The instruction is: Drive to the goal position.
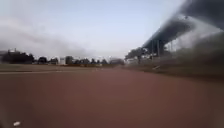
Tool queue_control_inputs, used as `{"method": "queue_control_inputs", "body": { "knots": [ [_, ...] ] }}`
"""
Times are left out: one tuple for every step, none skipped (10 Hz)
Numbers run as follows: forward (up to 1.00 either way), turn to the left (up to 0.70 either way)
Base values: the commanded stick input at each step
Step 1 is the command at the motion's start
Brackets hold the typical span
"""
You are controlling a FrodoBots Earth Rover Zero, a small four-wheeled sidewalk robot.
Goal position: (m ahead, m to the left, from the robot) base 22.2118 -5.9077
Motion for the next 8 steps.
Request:
{"method": "queue_control_inputs", "body": {
  "knots": [
    [0.7,0.0],
    [0.7,0.0],
    [0.7,0.0],
    [0.7,0.0],
    [0.7,0.0],
    [0.7,0.0],
    [0.7,0.0],
    [0.7,0.0]
  ]
}}
